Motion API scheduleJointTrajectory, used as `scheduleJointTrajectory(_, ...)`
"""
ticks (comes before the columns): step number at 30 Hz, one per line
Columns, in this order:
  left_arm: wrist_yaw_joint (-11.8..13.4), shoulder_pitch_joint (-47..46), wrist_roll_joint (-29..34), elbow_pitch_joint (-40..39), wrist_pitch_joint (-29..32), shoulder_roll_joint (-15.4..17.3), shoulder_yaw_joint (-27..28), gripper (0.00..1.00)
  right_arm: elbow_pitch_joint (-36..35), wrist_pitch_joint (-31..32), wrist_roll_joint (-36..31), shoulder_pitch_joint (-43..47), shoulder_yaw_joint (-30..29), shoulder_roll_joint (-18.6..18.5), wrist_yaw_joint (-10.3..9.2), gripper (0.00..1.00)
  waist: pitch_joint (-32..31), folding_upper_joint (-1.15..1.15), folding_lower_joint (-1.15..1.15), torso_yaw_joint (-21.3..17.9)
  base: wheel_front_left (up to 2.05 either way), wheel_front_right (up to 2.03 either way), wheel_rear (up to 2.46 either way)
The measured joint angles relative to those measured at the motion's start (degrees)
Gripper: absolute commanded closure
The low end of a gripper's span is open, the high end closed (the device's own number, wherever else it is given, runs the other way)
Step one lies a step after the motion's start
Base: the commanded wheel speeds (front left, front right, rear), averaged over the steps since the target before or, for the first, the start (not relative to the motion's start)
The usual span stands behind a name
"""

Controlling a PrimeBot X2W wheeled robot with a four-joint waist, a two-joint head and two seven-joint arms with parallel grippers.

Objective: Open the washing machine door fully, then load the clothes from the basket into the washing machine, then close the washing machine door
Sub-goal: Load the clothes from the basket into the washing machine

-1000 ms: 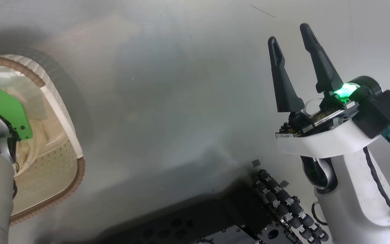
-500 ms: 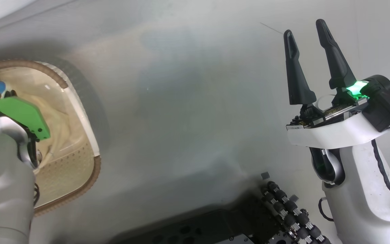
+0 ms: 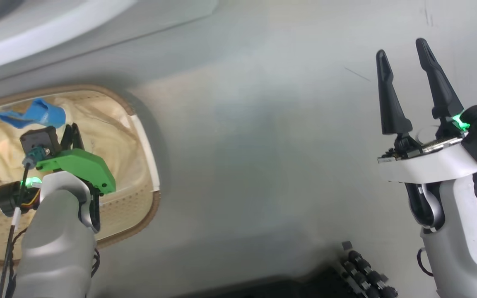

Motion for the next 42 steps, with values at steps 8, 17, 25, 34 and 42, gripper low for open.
scheduleJointTrajectory(8,-1.60,2.87,-0.03,-2.10,-0.25,-0.14,-1.78,1.00,1.41,0.00,-0.55,3.23,-1.68,-1.47,0.00,0.00,-5.91,0.00,0.00,4.17,0.00,0.00,0.00)
scheduleJointTrajectory(17,-2.46,5.80,0.13,-11.06,-0.24,-0.21,-2.98,1.00,2.79,0.00,-0.59,7.13,-2.33,-1.56,0.00,0.00,-13.33,0.00,0.00,8.31,0.00,0.00,0.00)
scheduleJointTrajectory(25,-3.15,9.09,1.76,-19.42,-0.24,-0.22,-4.44,1.00,3.46,0.00,-0.82,9.57,-2.74,-1.53,0.00,0.00,-19.25,0.00,0.00,11.01,0.00,0.00,0.00)
scheduleJointTrajectory(34,-3.08,14.66,3.61,-28.07,-0.23,-0.20,-6.13,1.00,4.80,0.01,-0.94,12.23,-2.64,-0.25,0.00,0.00,-26.95,0.00,-0.01,13.60,0.00,0.00,0.00)
scheduleJointTrajectory(42,-2.20,21.06,5.32,-32.63,-0.23,-0.18,-5.95,1.00,6.04,0.00,-0.94,15.28,-1.53,1.24,0.00,0.00,-33.83,0.00,-0.01,14.74,0.00,0.00,0.00)
